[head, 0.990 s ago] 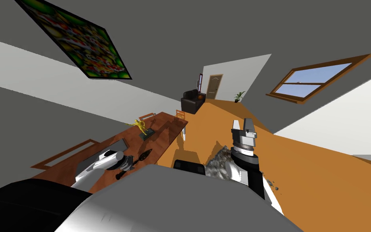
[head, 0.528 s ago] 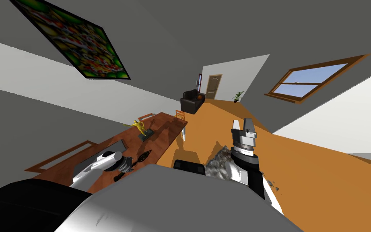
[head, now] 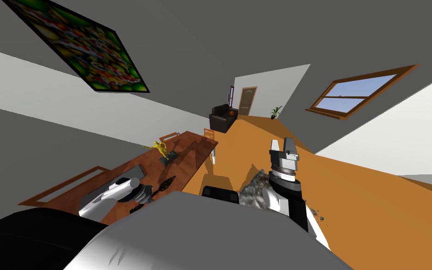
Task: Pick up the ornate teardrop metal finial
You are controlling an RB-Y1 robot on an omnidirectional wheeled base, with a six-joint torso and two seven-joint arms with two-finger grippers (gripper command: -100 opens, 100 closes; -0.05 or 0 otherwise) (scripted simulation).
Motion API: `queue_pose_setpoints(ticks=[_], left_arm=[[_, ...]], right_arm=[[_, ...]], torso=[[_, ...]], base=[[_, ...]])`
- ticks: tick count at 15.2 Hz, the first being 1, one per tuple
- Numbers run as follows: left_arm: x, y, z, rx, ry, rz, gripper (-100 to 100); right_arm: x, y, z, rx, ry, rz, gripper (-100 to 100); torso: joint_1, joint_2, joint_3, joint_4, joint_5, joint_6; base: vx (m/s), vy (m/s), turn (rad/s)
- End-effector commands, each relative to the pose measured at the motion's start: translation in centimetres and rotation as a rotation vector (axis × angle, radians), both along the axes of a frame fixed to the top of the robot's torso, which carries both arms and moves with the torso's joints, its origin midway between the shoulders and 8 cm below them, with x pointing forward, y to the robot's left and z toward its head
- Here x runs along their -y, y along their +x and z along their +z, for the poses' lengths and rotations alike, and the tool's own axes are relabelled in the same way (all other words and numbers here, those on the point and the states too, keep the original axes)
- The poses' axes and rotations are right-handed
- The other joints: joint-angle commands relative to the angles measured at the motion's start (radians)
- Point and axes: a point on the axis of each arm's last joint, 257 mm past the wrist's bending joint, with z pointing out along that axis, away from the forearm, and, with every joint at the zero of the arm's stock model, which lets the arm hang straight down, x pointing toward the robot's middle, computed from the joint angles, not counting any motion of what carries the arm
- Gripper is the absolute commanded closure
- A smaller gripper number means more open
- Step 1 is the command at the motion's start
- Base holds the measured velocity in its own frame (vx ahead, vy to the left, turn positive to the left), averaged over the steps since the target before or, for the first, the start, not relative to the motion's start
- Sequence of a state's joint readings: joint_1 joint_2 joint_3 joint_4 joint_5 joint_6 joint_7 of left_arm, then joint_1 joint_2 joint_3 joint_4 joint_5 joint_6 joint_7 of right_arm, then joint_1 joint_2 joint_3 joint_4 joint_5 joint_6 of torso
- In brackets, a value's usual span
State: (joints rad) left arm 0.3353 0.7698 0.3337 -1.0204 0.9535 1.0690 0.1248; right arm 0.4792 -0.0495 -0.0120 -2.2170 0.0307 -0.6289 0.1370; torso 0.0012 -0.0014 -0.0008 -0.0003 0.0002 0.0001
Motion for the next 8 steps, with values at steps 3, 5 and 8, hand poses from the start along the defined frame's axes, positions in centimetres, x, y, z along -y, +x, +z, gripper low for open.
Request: queue_pose_setpoints(ticks=[3, 5, 8], left_arm=[[0.7, -1.9, 0.1, -0.032, -0.053, 0.069, -100], [1.1, -2.8, 0.2, -0.047, -0.078, 0.103, -100], [1.6, -3.9, 0.4, -0.066, -0.110, 0.147, -100]], right_arm=[[0.0, 0.0, 0.0, 0.000, 0.000, 0.000, 0], [0.0, 0.0, 0.0, 0.000, 0.000, 0.000, 0], [0.0, 0.0, 0.0, 0.000, 0.000, 0.000, 0]], torso=[[0.000, 0.000, 0.000, 0.000, 0.000, 0.000], [0.000, 0.000, 0.000, 0.000, 0.000, 0.000], [0.000, -0.001, -0.001, 0.000, 0.000, 0.000]], base=[[0.024, 0.023, -0.081], [0.024, 0.022, -0.067], [0.049, 0.021, -0.072]])
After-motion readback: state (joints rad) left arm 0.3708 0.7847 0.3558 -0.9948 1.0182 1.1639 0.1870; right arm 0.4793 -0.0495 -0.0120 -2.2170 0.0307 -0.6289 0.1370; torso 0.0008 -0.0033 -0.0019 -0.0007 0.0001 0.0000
